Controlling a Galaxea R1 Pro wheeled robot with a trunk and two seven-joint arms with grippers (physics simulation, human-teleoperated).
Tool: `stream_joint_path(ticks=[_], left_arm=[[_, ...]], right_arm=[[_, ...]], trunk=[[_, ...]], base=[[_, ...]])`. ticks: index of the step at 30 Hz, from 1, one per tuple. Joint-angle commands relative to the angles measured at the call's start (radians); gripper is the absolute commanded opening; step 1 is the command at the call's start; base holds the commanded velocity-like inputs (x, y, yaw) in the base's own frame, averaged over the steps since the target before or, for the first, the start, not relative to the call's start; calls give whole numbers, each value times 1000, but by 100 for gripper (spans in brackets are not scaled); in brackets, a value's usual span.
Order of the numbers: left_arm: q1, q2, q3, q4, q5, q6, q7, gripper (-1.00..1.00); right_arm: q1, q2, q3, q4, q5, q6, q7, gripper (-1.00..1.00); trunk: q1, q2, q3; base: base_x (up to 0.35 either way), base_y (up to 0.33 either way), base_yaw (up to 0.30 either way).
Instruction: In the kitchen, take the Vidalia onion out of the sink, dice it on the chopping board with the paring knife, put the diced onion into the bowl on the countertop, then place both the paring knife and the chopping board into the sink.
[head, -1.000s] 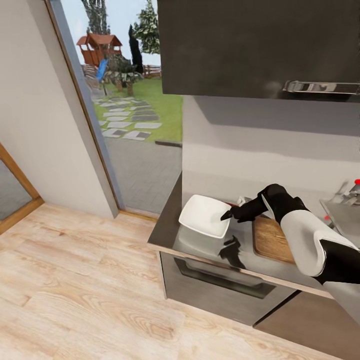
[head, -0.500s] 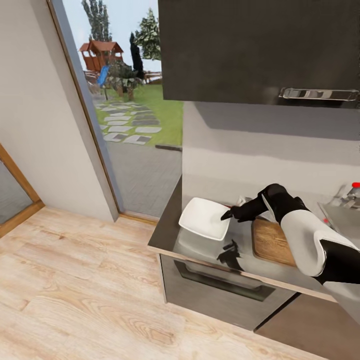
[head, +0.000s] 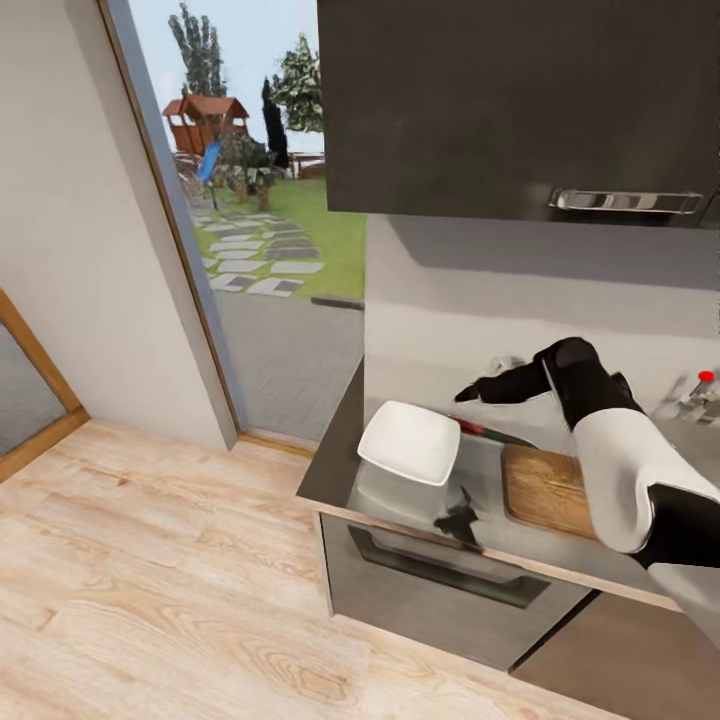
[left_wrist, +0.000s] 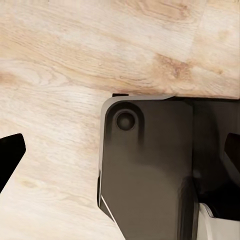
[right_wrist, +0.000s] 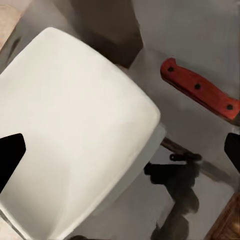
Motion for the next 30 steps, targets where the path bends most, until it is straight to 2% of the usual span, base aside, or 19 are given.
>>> stream_joint_path(ticks=[1,5,8,12,17,18,19,20,26,28,30], left_arm=[[0,0,0,-1,2,-1,-1,100],[0,0,0,-1,2,-1,-1,100],[0,0,0,-1,2,-1,-1,100],[0,0,1,6,2,-1,-1,100],[0,0,2,15,2,-1,-1,100],[0,0,2,16,2,-1,-1,100],[0,0,2,17,2,-1,-1,100],[0,0,2,17,2,-1,-1,100],[0,0,2,18,2,-1,-1,100],[0,0,2,18,2,-1,-1,100],[0,0,2,18,2,-1,-1,100]], right_arm=[[-1,0,-5,-29,27,3,9,100],[-1,0,-7,-135,112,2,8,100],[2,1,-8,-219,158,0,7,100],[24,1,-12,-372,178,-2,5,100],[135,7,-15,-590,182,-3,2,100],[168,8,-15,-654,182,-3,-1,100],[242,17,-15,-777,182,-2,-10,100],[280,24,-15,-832,182,-3,-14,100],[411,60,-27,-1003,182,-20,-38,100],[438,75,-57,-1029,181,-49,-46,100],[457,102,-106,-1043,181,-93,-53,100]], trunk=[[1,-2,0],[1,-2,5],[1,-2,7],[1,-2,7],[1,-2,7],[1,-2,7],[1,-2,7],[1,-2,7],[1,-2,7],[1,-2,7],[1,-2,7]], base=[[0,0,0],[0,0,0],[0,0,0],[0,0,0],[0,0,0],[0,0,0],[0,0,0],[0,0,0],[0,0,0],[0,0,0],[-3,0,0]])
